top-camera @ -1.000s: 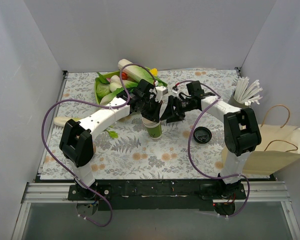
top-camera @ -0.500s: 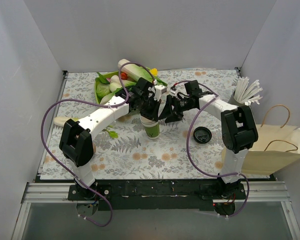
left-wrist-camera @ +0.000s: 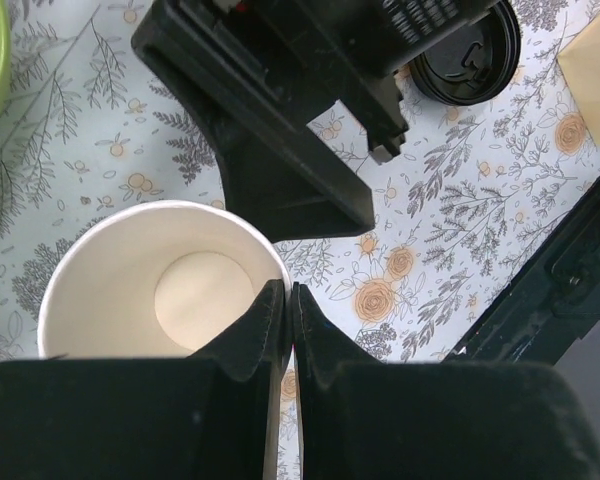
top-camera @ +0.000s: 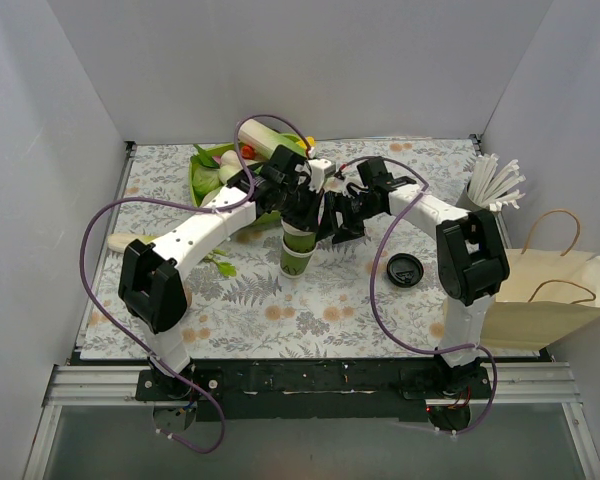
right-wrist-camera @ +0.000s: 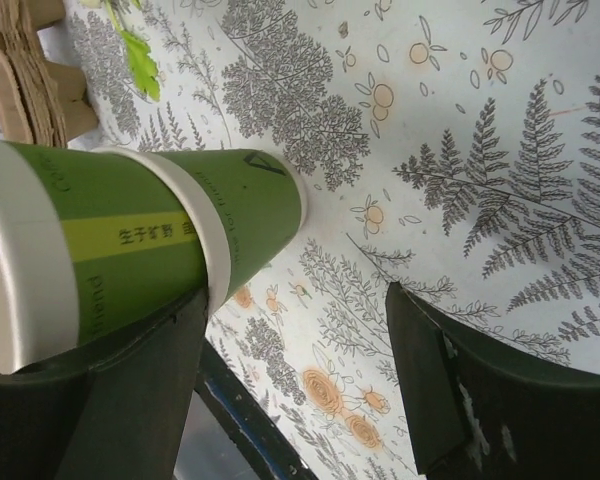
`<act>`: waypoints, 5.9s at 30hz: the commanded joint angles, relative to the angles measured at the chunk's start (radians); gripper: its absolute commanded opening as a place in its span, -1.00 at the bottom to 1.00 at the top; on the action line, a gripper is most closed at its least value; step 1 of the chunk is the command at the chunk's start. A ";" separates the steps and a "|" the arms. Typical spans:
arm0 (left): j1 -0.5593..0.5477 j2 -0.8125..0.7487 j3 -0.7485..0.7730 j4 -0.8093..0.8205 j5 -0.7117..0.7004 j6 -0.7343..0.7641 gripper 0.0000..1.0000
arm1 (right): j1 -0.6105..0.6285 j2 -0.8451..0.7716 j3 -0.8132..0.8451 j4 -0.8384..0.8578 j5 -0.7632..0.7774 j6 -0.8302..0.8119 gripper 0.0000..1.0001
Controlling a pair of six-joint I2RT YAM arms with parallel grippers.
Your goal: Pack the takeout coffee
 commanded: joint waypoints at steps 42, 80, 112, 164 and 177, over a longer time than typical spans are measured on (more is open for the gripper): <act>0.152 -0.296 0.291 0.053 -0.364 0.238 -1.00 | 0.288 -0.103 -0.164 0.170 0.068 -0.818 0.56; 0.180 -0.255 0.199 -0.137 0.125 0.429 -1.00 | 0.170 -0.311 -0.183 0.012 0.238 -0.719 0.69; -0.178 -0.257 -0.490 0.372 0.277 0.500 -0.93 | -0.232 -0.640 -0.427 -0.267 0.307 -0.951 0.29; 0.206 -0.405 -0.435 0.566 0.259 -0.035 0.23 | -0.217 -0.410 -0.389 -0.298 0.301 -1.089 -0.17; 0.206 -0.407 -0.444 0.573 0.268 -0.038 0.24 | -0.191 -0.431 -0.426 -0.261 0.344 -1.052 -0.14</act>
